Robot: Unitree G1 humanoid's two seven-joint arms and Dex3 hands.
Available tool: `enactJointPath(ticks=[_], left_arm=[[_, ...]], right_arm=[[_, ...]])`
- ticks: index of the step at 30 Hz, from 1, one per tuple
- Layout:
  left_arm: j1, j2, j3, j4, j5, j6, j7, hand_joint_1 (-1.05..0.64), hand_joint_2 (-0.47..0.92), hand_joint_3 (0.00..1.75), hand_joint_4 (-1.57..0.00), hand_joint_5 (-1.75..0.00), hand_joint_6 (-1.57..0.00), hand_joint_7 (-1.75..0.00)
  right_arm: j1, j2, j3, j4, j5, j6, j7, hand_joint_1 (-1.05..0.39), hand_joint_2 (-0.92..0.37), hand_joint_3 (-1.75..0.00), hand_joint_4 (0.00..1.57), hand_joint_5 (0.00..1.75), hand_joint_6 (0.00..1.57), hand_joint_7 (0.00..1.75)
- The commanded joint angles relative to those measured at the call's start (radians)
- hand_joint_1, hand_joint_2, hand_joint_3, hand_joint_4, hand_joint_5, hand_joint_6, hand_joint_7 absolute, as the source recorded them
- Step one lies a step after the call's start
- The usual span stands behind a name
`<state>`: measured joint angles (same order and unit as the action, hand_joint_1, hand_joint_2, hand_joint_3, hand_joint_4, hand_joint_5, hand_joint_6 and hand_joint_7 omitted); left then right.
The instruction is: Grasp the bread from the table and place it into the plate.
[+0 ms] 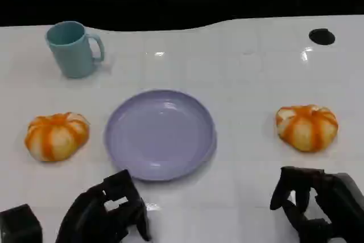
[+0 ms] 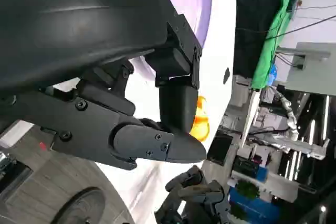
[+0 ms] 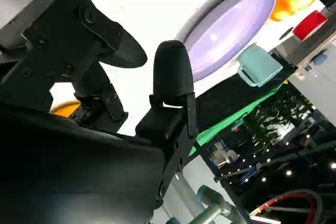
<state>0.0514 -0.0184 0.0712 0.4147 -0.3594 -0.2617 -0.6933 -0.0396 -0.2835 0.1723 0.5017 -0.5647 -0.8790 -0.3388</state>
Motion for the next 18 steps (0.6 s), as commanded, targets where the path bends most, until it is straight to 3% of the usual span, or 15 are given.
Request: enactJointPath(ticks=[1,18], left_arm=[[-0.005,0.014,0.003,0.002,-0.009,-0.004,-0.015,-0.62,0.92,0.21,-0.79,-1.75,-0.72,-1.50],[0.000,0.016,0.002,-0.004,-0.007,-0.002,-0.012,-0.60,0.92,0.22,-0.79,-1.75,-0.71,-1.51]], right_arm=[[-0.004,-0.016,-0.005,-0.001,0.012,-0.007,-0.002,-0.09,-0.29,-1.39,0.89,1.75,0.77,1.40],[-0.002,-0.018,-0.002,-0.006,0.006,0.001,0.002,-0.09,-0.28,-1.39,0.89,1.75,0.78,1.39]])
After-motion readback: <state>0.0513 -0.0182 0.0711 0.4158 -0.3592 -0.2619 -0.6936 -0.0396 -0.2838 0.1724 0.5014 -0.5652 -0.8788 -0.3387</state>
